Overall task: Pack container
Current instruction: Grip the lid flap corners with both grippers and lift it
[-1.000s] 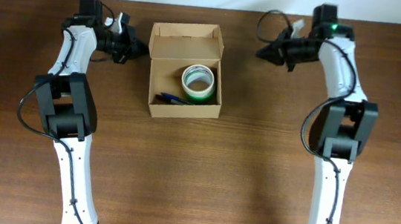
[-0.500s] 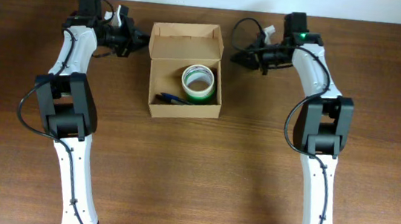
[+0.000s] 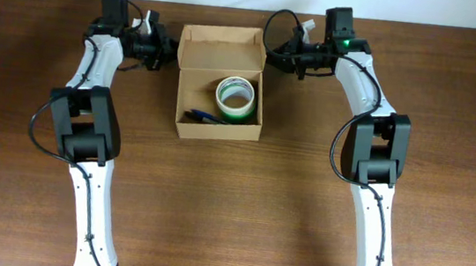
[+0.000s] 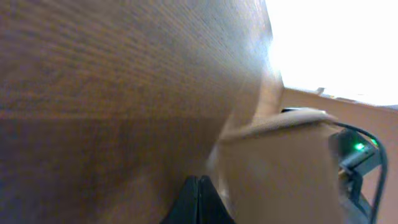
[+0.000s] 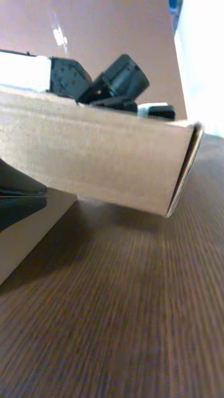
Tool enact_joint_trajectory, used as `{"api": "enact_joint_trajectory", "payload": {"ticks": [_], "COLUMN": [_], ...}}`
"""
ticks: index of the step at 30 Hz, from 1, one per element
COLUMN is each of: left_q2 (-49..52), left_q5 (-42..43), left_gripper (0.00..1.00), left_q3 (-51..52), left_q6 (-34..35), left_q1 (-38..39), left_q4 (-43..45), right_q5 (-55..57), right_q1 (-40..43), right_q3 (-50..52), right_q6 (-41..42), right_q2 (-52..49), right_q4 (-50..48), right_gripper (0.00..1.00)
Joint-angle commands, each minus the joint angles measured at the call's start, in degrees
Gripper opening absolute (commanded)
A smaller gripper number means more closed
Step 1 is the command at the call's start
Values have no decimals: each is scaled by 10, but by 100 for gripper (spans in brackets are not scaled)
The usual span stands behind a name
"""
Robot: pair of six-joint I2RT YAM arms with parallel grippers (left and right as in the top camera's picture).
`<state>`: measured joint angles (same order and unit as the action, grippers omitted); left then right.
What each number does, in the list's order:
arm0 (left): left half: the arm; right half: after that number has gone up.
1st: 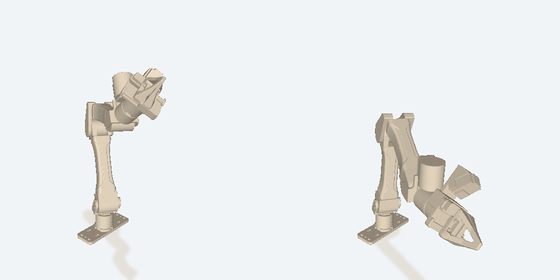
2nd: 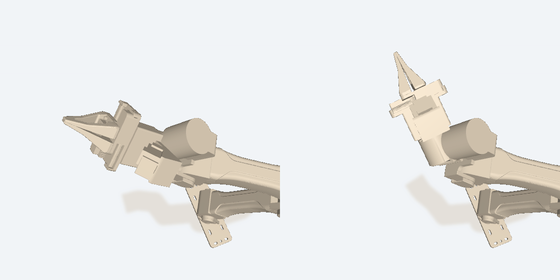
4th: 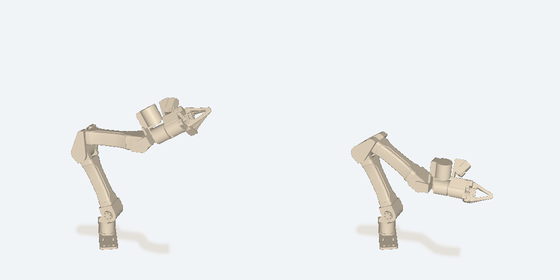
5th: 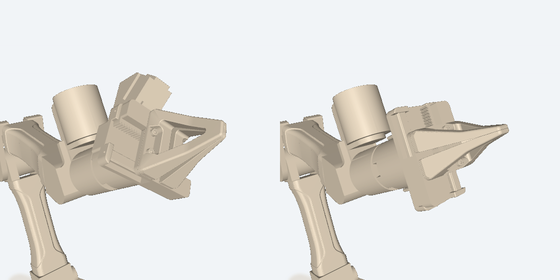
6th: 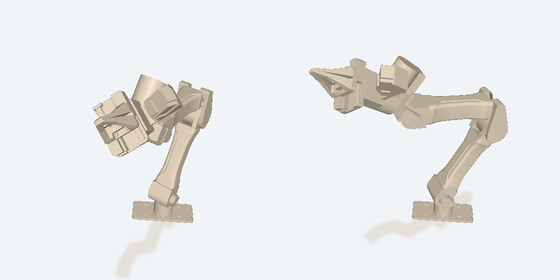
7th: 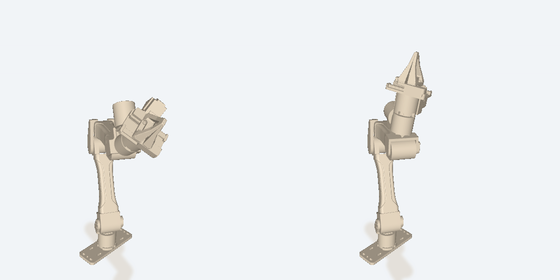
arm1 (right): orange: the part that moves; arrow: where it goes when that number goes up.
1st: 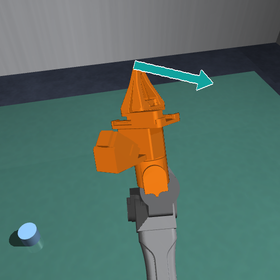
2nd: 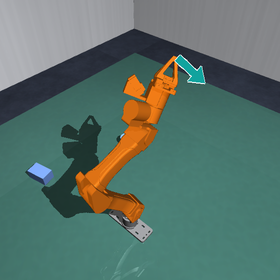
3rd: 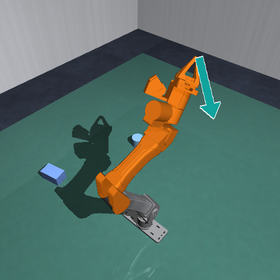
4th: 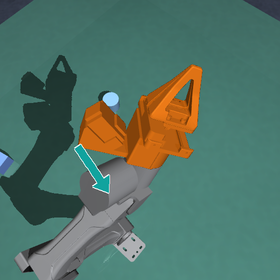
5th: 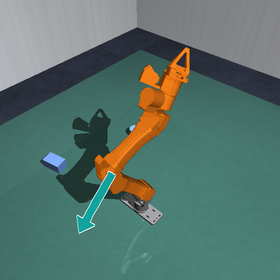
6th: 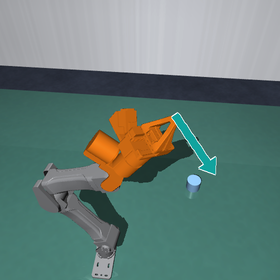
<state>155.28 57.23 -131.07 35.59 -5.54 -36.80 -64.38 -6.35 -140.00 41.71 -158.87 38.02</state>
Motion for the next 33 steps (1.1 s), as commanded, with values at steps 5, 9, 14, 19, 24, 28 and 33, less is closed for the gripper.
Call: {"api": "enact_joint_trajectory", "payload": {"ticks": [5, 9, 14, 19, 24, 28, 33], "left_q2": [7, 7, 7, 7, 7, 7, 7], "left_q5": [53, 63, 74, 92, 105, 108, 115], "left_gripper": [2, 2, 2, 2, 2, 2, 2], "left_q3": [-7, -28, -68, -101, -127, -137, -140], "left_q6": [37, 41, 41, 43, 43, 43, 42], "left_q1": [2, 1, 1, 2, 3, 7, 14], "left_q4": [59, 73, 73, 72, 63, 62, 62], "right_q5": [-44, -45, -66, -87, -91, -89, -79], "right_q1": [-7, -7, -7, -7, -6, -7, -7], "right_q3": [0, 0, 0, -3, -21, -50, -83], "right_q6": [12, 12, 12, 12, 12, 18, 23], "right_q2": [0, 0, 0, 0, 0, 0, 2], "right_q4": [-34, -42, -76, -91, -91, -90, -72], "right_gripper": [4, 4, 4, 4, 4, 4, 4]}}
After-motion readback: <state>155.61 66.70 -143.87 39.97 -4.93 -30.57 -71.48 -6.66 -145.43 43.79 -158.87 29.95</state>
